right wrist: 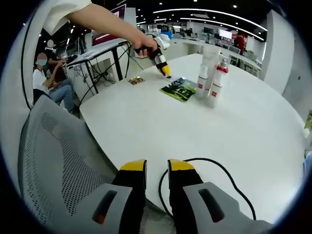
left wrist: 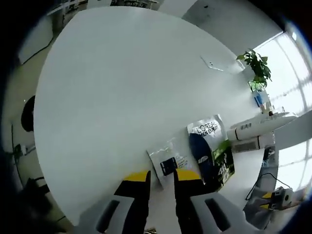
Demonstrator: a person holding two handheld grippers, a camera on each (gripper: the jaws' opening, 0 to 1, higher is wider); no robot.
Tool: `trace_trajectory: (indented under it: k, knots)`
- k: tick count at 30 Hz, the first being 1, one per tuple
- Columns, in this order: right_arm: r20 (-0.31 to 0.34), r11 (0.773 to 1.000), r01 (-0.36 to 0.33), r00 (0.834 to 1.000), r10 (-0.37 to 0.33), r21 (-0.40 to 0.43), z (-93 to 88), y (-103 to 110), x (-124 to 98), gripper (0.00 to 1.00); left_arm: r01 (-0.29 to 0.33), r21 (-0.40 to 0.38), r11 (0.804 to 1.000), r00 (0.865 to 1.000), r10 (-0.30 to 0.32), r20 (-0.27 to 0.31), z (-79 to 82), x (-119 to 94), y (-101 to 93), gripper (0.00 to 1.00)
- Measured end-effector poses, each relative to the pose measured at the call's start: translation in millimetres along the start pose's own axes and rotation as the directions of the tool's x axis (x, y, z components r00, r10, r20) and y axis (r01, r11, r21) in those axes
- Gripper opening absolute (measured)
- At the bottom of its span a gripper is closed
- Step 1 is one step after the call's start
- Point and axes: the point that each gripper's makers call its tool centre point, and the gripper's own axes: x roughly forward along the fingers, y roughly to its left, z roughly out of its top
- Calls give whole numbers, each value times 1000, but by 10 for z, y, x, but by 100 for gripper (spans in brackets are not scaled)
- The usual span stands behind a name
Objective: Arrange the skincare products in the storage area until every visible bottle or jar stands upright without overlapping.
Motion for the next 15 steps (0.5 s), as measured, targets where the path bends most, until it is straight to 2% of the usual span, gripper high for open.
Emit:
trace_trajectory:
  k: [7, 9, 12, 15]
  knots:
    - [3, 1000, -1, 1000, 1, -6, 5, 2, -2, 15, -33, 25, 999, 999, 33, 9, 24, -37, 97, 26]
    - [8, 1000, 0, 1000, 0, -13, 17, 7, -6, 15, -65, 36, 997, 998, 64, 26, 52, -91, 164, 29]
    - [12, 1000, 1, 1000, -1, -14, 26, 4, -9, 15, -76, 41, 996, 996, 75, 43, 64, -144, 194, 33]
    - [17, 1000, -2, 1000, 2, -18, 36, 14, -12, 15, -94, 43, 995, 994, 92, 51, 25, -174, 227, 41]
